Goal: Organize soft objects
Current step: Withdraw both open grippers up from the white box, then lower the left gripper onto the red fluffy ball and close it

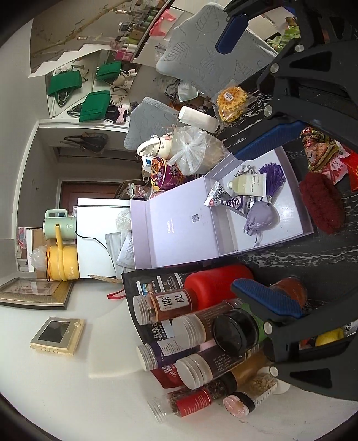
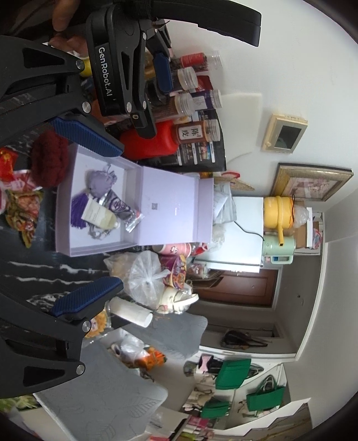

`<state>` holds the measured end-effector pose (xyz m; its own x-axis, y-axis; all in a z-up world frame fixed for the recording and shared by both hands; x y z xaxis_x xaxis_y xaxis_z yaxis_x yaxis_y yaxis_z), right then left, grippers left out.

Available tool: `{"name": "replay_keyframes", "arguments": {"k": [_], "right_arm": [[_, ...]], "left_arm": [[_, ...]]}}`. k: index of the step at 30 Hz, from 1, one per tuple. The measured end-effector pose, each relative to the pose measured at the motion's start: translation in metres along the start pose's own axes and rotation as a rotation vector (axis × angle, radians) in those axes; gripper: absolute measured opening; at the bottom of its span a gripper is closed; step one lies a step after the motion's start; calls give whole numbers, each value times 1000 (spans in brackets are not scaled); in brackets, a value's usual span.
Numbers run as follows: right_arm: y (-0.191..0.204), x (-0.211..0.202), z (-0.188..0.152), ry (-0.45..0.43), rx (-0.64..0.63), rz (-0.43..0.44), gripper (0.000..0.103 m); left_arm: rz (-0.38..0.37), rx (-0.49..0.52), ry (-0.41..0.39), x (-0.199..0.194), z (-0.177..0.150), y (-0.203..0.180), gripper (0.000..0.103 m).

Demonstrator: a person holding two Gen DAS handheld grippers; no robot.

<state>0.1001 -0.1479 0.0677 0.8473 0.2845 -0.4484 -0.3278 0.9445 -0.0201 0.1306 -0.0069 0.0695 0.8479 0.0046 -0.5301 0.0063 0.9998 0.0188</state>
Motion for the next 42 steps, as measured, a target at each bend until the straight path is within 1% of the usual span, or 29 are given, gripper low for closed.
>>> {"name": "replay_keyframes", "arguments": {"k": [4,12,22,28,35,42], "right_arm": [[8,-11,-12,4,2,7,90],[20,-26,-39,20,17,18,90],[26,-26,-77,74,31,11,90],[26,-19,-100,110,45,4,90],[19,-7,-125,161,77,-3,90],[8,9,-145,201,105,-11,90]], "left_arm": [[8,-2,1,-12,-11,3,89],[2,-3,30,-25,-39,7,89],[-27,-14,65,-23,-74,9,89],[-57,-26,94,-14,-95,8,89],[-116,-35,153,7,-121,1,89],[-150,-35,193,29,-140,-8,89]]}}
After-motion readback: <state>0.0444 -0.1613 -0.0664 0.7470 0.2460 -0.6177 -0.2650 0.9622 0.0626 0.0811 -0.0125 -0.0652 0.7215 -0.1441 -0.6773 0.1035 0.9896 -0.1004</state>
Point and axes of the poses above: each gripper's, at about its wrist camera, not at the fingertips, and x roughly the way its jaws point, y to its left, z to its top, the point moved 5 cm from there along x, roughly the way its jaws point, and after that the axes turned 3 degrees about z, right-handed, at the moved point
